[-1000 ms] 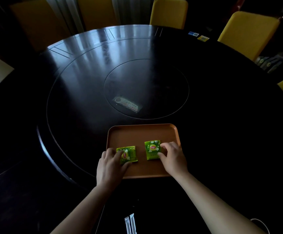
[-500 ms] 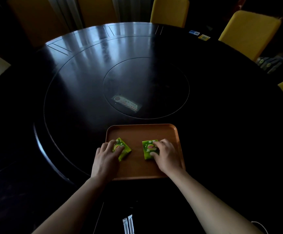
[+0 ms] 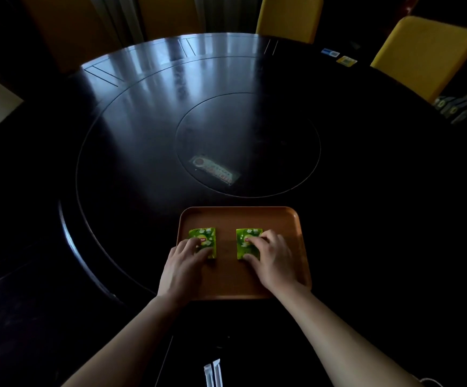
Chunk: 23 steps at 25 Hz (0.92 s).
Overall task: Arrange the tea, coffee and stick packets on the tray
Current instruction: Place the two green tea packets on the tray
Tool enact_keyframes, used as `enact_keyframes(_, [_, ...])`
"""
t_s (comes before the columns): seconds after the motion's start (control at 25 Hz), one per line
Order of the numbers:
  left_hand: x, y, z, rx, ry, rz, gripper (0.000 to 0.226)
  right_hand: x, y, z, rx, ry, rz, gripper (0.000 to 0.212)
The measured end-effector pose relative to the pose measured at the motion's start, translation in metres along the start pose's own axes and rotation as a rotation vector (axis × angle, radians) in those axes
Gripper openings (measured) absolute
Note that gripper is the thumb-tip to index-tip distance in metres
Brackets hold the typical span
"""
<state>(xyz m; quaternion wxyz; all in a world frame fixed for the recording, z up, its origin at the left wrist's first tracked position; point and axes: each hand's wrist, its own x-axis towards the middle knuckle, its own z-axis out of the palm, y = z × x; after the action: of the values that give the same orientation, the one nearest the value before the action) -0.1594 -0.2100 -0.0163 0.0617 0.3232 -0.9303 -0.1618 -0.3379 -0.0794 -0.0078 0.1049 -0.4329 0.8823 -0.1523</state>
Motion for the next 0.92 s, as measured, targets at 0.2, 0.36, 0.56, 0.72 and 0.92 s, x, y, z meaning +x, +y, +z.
enact_keyframes(0.2, [0.000,-0.004,0.000,0.129,-0.049,0.084,0.041,-0.004,0.008,0.004,-0.082,0.015,-0.021,0.049])
enact_keyframes(0.36, [0.010,-0.003,-0.004,0.197,-0.055,0.072,0.043,0.005,-0.006,0.009,-0.070,0.003,-0.059,0.049])
enact_keyframes(0.56, [0.022,-0.004,-0.009,0.179,-0.059,0.049,0.039,0.024,-0.027,0.017,-0.048,0.010,-0.077,0.046])
enact_keyframes(0.72, [0.030,-0.011,-0.010,0.192,-0.063,0.070,0.040,0.041,-0.036,0.018,-0.049,0.008,-0.079,0.044])
enact_keyframes(0.92, [0.035,-0.017,-0.007,0.174,-0.063,0.068,0.041,0.051,-0.040,0.020,-0.052,0.007,-0.086,0.043])
